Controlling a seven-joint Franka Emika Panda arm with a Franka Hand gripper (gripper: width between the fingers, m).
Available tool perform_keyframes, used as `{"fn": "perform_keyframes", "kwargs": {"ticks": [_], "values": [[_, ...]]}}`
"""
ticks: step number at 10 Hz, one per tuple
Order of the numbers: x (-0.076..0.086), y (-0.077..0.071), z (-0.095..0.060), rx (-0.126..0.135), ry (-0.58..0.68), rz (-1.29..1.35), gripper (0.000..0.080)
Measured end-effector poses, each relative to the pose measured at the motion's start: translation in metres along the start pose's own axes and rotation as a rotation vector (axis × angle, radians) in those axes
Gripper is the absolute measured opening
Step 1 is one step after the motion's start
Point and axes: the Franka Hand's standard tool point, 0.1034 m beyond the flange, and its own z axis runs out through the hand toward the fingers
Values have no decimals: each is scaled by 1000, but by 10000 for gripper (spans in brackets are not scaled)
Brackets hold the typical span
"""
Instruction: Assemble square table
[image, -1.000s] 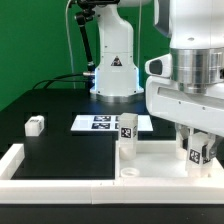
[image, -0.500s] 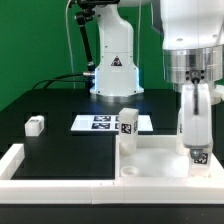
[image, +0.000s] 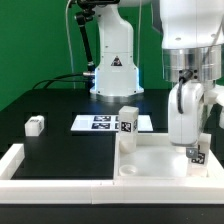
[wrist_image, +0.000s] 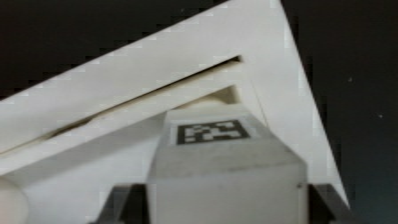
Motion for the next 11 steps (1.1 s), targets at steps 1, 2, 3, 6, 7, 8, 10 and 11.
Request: {"fn": "perform_keyframes", "kwargs": {"ticks": [1, 2, 3, 6, 7, 8, 10, 11], "values": [[0, 0, 0, 1, 1, -5, 294], [0, 0, 0, 0, 1, -29, 294], [0, 1, 2, -2, 2, -29, 359], [-5, 0, -9, 9, -10, -62, 619], [-4, -1, -24, 21, -22, -96, 640], [3, -10, -39, 40, -28, -144, 640], [10, -17, -50, 60, -29, -158, 648], [9, -16, -47, 56, -26, -164, 649]]}}
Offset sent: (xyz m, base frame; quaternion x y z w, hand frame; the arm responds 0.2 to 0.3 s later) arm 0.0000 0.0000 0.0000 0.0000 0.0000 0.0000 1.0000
